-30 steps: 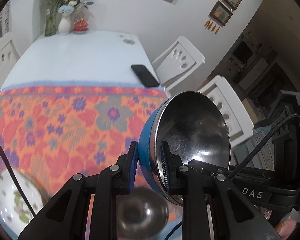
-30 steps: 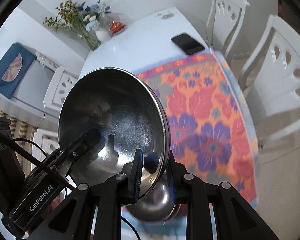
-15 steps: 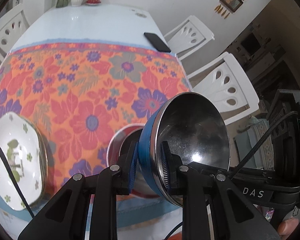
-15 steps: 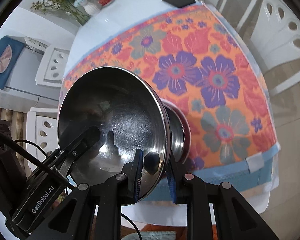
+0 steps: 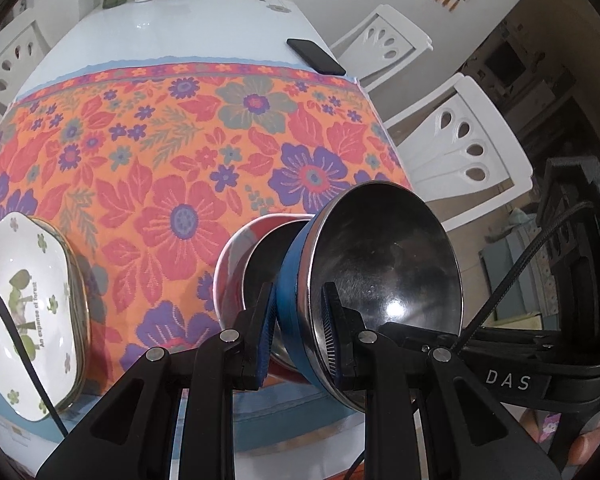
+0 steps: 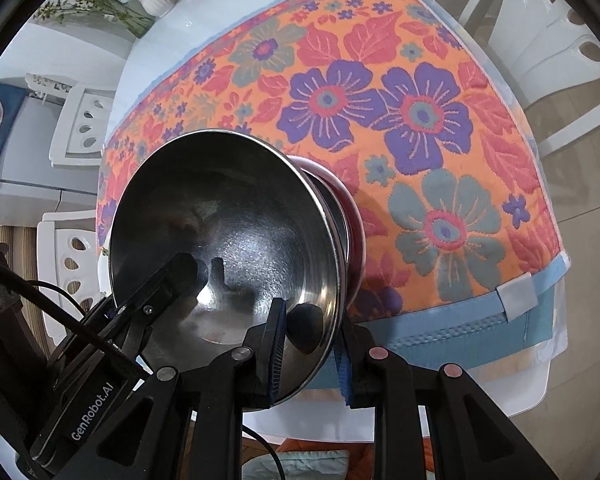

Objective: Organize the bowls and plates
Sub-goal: 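Lower the blue bowl into the red steel bowl with both grippers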

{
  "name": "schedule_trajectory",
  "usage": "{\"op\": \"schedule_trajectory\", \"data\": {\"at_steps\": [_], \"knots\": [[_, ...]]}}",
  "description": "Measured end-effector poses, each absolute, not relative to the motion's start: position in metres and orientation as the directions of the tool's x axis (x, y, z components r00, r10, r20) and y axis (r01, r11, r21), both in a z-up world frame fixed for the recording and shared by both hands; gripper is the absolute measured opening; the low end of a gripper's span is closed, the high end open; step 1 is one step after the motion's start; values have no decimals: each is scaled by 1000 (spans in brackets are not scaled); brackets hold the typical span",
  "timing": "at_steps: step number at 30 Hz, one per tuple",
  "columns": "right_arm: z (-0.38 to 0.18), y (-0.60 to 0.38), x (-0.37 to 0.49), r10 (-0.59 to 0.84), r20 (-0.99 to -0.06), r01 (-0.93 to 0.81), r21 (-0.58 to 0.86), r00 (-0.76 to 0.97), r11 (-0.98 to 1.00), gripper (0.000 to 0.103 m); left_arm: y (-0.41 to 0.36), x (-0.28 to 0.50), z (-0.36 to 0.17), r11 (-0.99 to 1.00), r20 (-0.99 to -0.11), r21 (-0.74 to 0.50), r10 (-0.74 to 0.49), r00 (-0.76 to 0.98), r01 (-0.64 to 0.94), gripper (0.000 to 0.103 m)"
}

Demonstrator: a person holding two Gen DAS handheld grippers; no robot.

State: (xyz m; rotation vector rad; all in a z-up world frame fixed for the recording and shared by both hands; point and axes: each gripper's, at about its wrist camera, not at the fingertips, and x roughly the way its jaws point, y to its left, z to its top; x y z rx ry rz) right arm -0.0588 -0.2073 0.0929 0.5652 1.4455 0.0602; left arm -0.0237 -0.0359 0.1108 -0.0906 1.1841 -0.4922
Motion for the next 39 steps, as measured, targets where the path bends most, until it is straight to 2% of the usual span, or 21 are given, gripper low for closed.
{"op": "schedule_trajectory", "data": {"at_steps": [13,31,35,37,39], "knots": [[88,-200,-58,369,-919,304,394,137,868,22,-31,-23,100,899,-886,-288,-381,264,330,21],[94,-196,-60,356,-922,319,387,152,865,23,-28,-19,94,887,-885,-303,-398,243,350,25],[97,-199,-62,344,-924,323,380,166,866,24,-32,-20,102,891,-888,-232,-357,289,390,25],[100,-198,-61,335,-927,325,373,170,869,25,-32,-21,107,890,-885,-202,-344,313,408,31],[103,-198,-61,320,-931,325,362,176,874,25,-32,-20,109,889,-881,-194,-344,326,414,32]]}}
